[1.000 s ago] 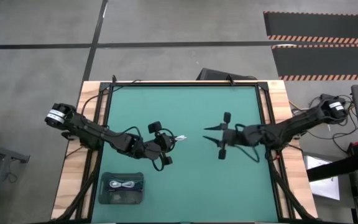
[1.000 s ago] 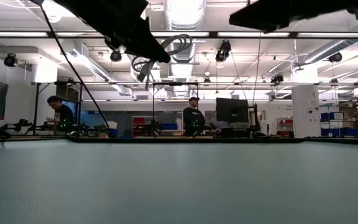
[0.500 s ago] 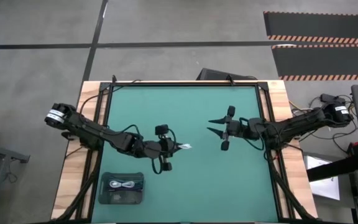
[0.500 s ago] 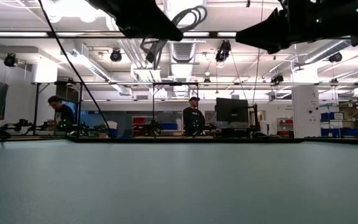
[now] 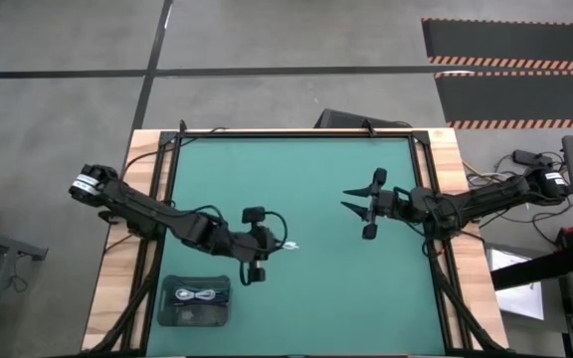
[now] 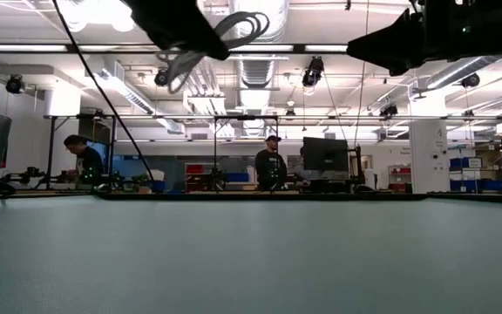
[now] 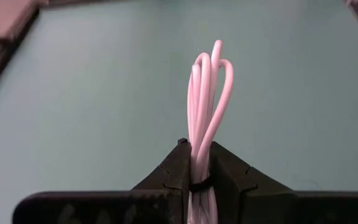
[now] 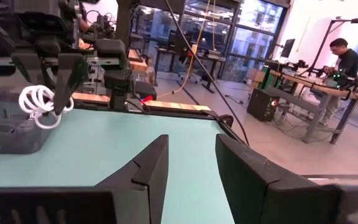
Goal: Pick and place USB-C Cables
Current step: Put the white charger cable into the black bin
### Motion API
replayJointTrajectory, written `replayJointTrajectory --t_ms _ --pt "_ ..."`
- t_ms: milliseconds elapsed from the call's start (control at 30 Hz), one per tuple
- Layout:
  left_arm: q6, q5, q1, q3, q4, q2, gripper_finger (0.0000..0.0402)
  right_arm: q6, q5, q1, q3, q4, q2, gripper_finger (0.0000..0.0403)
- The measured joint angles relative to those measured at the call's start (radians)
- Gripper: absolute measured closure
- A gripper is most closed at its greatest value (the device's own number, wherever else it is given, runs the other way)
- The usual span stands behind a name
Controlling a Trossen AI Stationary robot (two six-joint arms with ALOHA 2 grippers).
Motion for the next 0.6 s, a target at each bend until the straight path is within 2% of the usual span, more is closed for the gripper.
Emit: replayJointTrajectory --t_ms 333,600 --pt "-0.129 0.034 -0.066 0.125 -0.32 0.0 0.0375 0.006 0.0 0.0 -0.01 0.0 0.0 0.0281" --pt "-0.24 0.088 -0.142 0.203 -0.499 0.0 0.0375 -0.004 0.0 0.0 -0.011 -0.002 0.001 0.0284"
